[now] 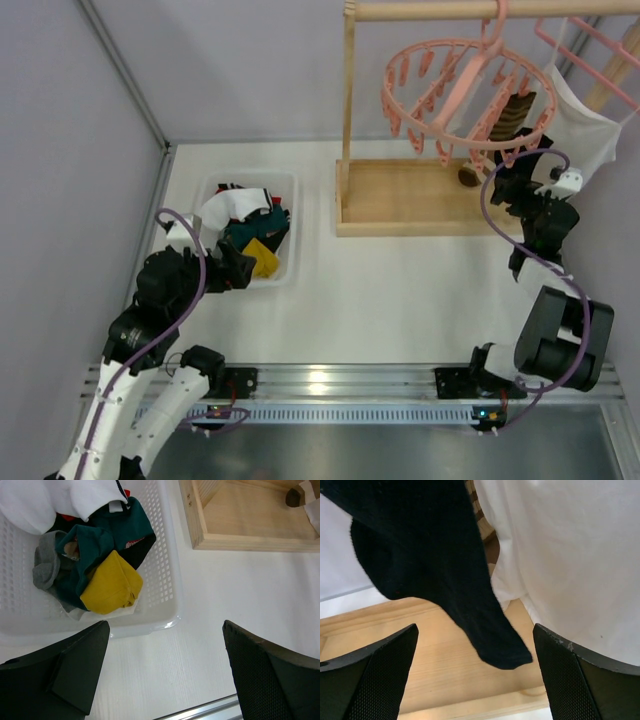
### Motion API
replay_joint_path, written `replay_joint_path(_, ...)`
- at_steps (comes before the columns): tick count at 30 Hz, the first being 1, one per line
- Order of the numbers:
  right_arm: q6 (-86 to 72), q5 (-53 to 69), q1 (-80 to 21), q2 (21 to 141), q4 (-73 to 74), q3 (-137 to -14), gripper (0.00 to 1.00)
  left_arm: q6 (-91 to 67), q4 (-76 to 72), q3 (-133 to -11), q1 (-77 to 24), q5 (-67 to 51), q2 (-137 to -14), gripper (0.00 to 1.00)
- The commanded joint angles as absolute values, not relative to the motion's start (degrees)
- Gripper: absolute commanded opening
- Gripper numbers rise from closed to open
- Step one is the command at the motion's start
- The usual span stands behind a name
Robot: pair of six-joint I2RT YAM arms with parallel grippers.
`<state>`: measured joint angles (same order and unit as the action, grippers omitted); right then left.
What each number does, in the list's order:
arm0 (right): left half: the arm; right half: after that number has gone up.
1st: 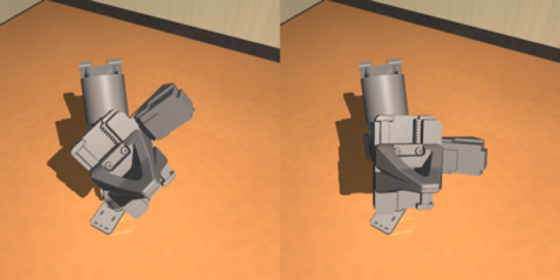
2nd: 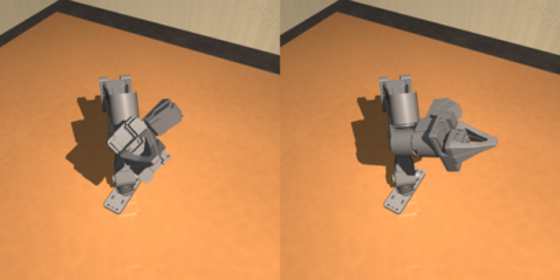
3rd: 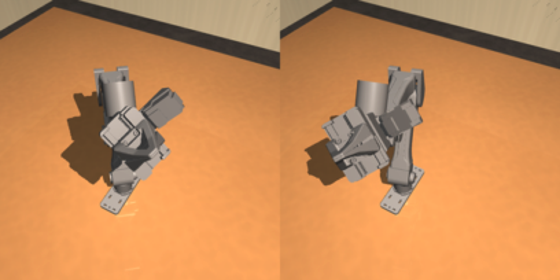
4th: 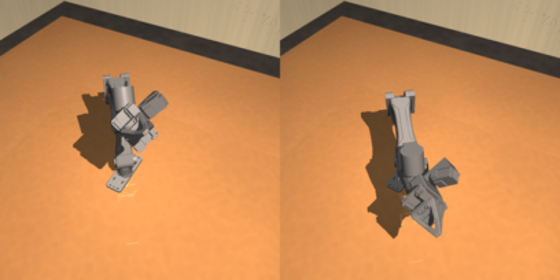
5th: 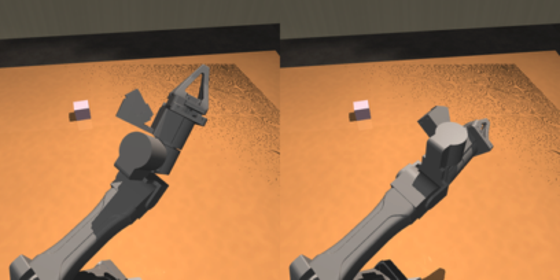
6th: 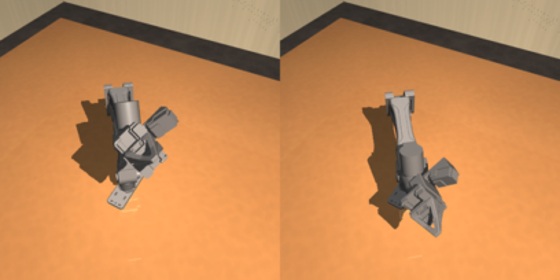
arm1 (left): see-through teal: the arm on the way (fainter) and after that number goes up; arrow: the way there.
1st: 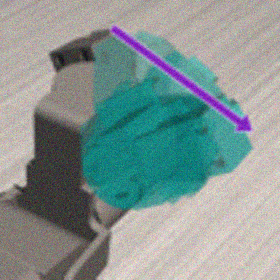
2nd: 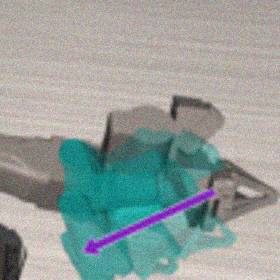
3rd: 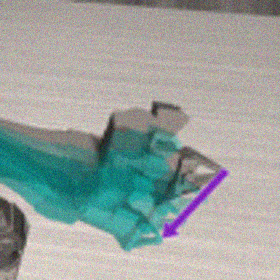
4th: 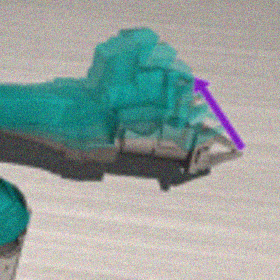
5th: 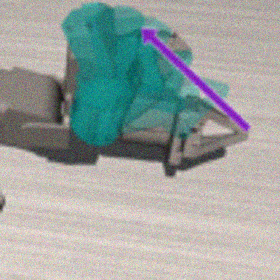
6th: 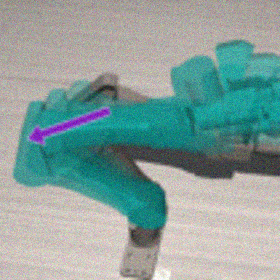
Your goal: Remove the socks clipped to the hanger
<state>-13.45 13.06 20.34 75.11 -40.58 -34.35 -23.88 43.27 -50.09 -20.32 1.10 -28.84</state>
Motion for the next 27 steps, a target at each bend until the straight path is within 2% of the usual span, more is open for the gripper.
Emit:
replay_joint_path(1, -12.8, 19.7, 22.8, 77.7, -53.4, -35.2, 0.92, -23.9, 39.8, -49.9, -20.9, 0.9, -28.2, 0.98)
replay_joint_path(11, -10.2, 28.5, 23.2, 84.9, -57.4, -38.6, 0.86, -23.9, 39.6, -49.8, -21.5, 0.8, -28.7, 0.98)
replay_joint_path(17, -11.9, 33.0, 23.3, 86.8, -60.0, -40.8, 0.58, -23.9, 39.6, -49.8, -21.5, 1.0, -28.9, 0.98)
replay_joint_path(20, -14.7, 34.6, 23.3, 87.9, -64.4, -40.4, 0.39, -23.9, 39.6, -49.8, -21.5, 1.1, -28.9, 0.98)
replay_joint_path(21, -15.7, 35.0, 23.3, 88.2, -66.0, -40.0, 0.25, -23.9, 39.6, -49.8, -21.6, 1.1, -29.0, 0.98)
replay_joint_path(26, -24.3, 36.5, 23.2, 89.8, -77.6, -36.9, 0.16, -24.0, 39.6, -49.8, -21.6, 1.2, -29.2, 0.98)
replay_joint_path(27, -25.7, 36.0, 23.2, 89.9, -81.4, -35.3, 0.08, -23.9, 39.6, -49.9, -21.5, 1.2, -29.4, 0.98)
